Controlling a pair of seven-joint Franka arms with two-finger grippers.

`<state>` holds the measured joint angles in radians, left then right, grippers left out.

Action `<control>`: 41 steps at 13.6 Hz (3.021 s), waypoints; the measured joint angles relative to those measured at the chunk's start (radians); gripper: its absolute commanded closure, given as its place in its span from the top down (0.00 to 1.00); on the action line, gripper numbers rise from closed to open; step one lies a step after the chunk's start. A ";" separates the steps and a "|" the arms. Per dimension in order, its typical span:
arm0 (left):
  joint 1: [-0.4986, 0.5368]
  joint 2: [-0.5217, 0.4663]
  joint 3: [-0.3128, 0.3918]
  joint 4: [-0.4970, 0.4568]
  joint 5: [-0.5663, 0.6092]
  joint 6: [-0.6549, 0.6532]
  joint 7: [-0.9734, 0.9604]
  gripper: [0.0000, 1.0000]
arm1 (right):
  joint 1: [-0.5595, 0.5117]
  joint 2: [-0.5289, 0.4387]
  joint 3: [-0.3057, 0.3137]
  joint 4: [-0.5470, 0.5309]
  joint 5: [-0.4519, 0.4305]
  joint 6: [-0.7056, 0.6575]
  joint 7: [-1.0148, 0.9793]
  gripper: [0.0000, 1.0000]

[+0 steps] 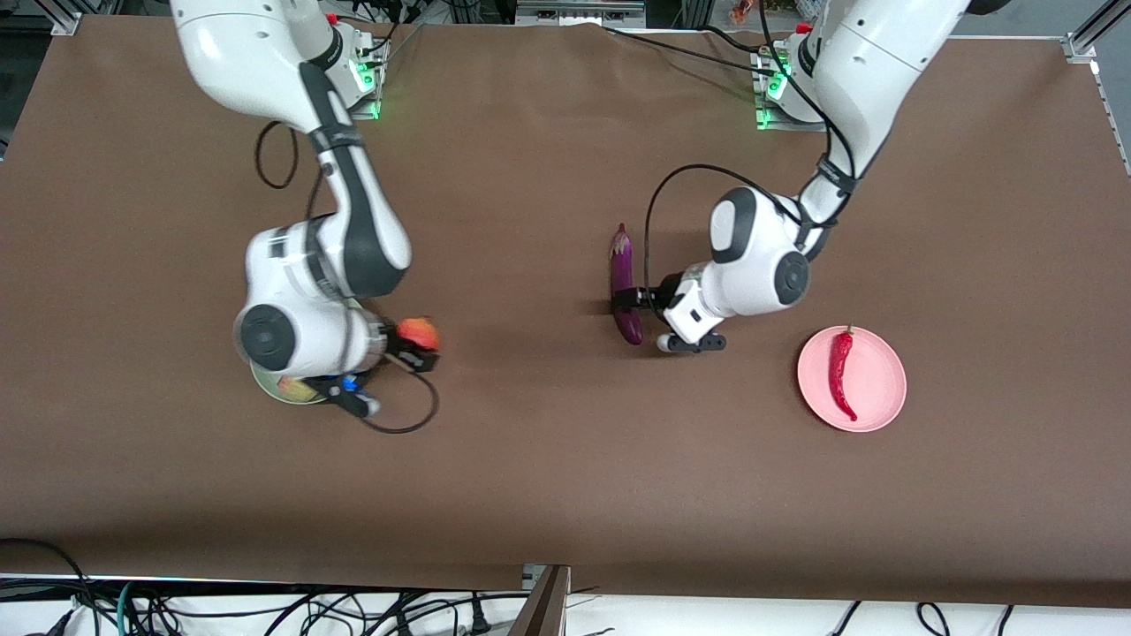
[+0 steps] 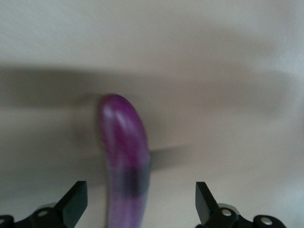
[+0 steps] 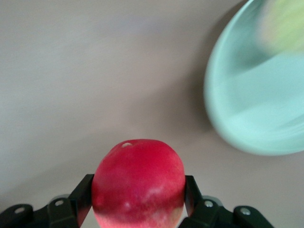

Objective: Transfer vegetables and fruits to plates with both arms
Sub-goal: 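Release the pomegranate on the plate while the left gripper grasps the eggplant, then withdraw the right gripper while the left gripper carries the eggplant to the pink plate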

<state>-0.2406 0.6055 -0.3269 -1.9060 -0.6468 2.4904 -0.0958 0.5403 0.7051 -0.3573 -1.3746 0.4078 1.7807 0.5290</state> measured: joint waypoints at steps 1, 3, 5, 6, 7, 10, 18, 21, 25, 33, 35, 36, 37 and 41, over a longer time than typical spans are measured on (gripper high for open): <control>-0.036 0.001 0.000 -0.014 0.000 0.041 -0.020 1.00 | -0.003 -0.001 -0.042 -0.028 0.000 -0.009 -0.096 0.21; -0.084 0.003 0.003 -0.030 0.000 0.086 -0.048 1.00 | -0.005 0.000 -0.098 -0.089 0.000 -0.010 -0.240 0.29; -0.090 0.007 0.007 -0.034 0.001 0.090 -0.051 0.99 | -0.023 0.000 -0.118 -0.136 0.005 0.004 -0.326 0.51; -0.090 0.008 0.012 -0.035 0.013 0.090 -0.049 0.92 | -0.044 0.001 -0.119 -0.154 0.021 0.012 -0.365 0.74; -0.090 0.011 0.019 -0.035 0.049 0.090 -0.049 0.73 | -0.064 0.003 -0.119 -0.165 0.039 0.016 -0.402 0.89; -0.090 0.025 0.025 -0.036 0.140 0.090 -0.051 0.16 | -0.088 0.003 -0.119 -0.167 0.056 0.017 -0.429 0.99; -0.069 -0.017 0.073 -0.005 0.155 -0.064 -0.049 0.00 | -0.006 -0.117 -0.118 -0.093 -0.013 0.004 -0.295 0.99; -0.020 -0.087 0.171 0.127 0.352 -0.439 -0.047 0.01 | 0.039 -0.260 -0.118 -0.094 -0.106 -0.033 -0.210 0.99; 0.023 -0.109 0.222 0.290 0.666 -0.709 -0.045 0.04 | 0.072 -0.454 -0.118 -0.132 -0.227 -0.155 -0.193 0.99; 0.136 0.036 0.229 0.309 0.912 -0.686 -0.025 0.05 | -0.004 -0.667 -0.024 -0.270 -0.328 -0.221 -0.206 1.00; 0.145 0.075 0.229 0.325 0.912 -0.675 -0.048 0.05 | -0.159 -0.668 0.122 -0.270 -0.331 -0.222 -0.222 1.00; 0.148 0.082 0.229 0.343 0.912 -0.673 -0.053 0.05 | -0.241 -0.668 0.199 -0.270 -0.331 -0.222 -0.228 1.00; 0.152 0.086 0.229 0.365 0.910 -0.671 -0.056 0.06 | -0.326 -0.670 0.280 -0.270 -0.332 -0.222 -0.231 0.99; 0.168 0.093 0.229 0.422 0.848 -0.667 -0.114 0.88 | -0.496 -0.681 0.446 -0.270 -0.354 -0.222 -0.237 1.00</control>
<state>-0.0730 0.6983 -0.0980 -1.4842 0.2013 1.8229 -0.2100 0.0448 0.0239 0.0886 -1.6448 0.0541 1.5588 0.2919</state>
